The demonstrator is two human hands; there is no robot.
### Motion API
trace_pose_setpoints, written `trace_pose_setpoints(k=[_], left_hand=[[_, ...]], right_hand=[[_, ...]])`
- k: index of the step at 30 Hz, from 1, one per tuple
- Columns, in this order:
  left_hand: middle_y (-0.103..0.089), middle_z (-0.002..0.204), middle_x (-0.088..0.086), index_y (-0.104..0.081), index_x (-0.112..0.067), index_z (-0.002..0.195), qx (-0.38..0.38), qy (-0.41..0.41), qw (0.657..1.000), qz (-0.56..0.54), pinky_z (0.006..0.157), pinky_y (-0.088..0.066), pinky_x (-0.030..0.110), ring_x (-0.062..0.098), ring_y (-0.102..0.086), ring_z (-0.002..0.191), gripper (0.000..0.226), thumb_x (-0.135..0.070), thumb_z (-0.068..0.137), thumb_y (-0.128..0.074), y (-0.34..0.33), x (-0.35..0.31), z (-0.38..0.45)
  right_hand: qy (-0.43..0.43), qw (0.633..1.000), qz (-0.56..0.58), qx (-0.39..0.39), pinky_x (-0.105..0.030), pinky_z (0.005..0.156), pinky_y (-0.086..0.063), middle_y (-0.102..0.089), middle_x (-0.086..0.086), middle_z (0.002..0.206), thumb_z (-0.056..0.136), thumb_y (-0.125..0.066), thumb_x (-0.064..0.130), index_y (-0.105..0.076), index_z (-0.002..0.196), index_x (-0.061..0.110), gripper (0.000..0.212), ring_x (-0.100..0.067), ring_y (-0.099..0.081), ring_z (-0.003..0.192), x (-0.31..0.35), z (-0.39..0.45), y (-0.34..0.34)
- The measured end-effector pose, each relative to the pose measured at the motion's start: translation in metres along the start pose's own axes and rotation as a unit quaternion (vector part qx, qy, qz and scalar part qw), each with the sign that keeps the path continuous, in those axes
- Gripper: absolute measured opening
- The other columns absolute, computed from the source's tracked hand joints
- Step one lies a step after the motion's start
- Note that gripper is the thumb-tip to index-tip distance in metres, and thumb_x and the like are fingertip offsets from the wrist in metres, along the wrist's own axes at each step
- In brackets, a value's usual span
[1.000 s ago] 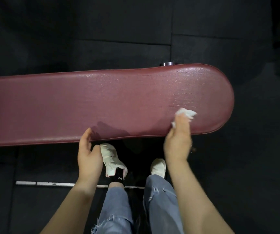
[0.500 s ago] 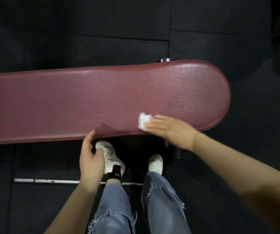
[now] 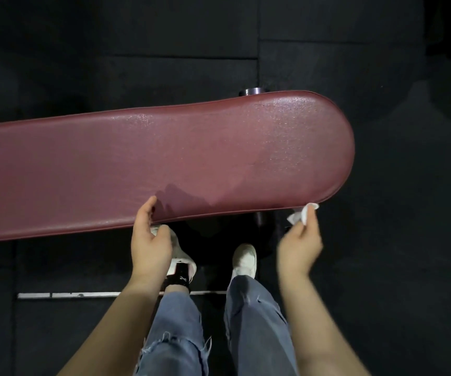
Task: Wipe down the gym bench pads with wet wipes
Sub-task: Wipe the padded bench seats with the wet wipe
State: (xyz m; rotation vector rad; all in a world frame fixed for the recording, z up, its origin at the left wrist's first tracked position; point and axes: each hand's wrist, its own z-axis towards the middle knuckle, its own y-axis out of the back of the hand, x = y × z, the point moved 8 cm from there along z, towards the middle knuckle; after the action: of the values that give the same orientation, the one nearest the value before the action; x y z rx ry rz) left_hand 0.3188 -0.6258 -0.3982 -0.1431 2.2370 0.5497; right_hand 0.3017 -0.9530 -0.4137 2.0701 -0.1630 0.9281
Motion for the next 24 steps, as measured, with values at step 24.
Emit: trace_pose_setpoints(k=[24], left_hand=[[-0.057, 0.133, -0.019, -0.051, -0.032, 0.135, 0.003, 0.008, 1.0, 0.018, 0.107, -0.036, 0.021, -0.007, -0.049, 0.125, 0.065, 0.012, 0.088, -0.042, 0.068, 0.013, 0.038]], right_hand=[[0.795, 0.336, -0.252, 0.437, -0.042, 0.109, -0.04, -0.06, -0.013, 0.133, 0.097, -0.034, 0.019, -0.062, 0.128, 0.004, 0.044, -0.027, -0.056, 0.124, 0.116, -0.147, -0.215]])
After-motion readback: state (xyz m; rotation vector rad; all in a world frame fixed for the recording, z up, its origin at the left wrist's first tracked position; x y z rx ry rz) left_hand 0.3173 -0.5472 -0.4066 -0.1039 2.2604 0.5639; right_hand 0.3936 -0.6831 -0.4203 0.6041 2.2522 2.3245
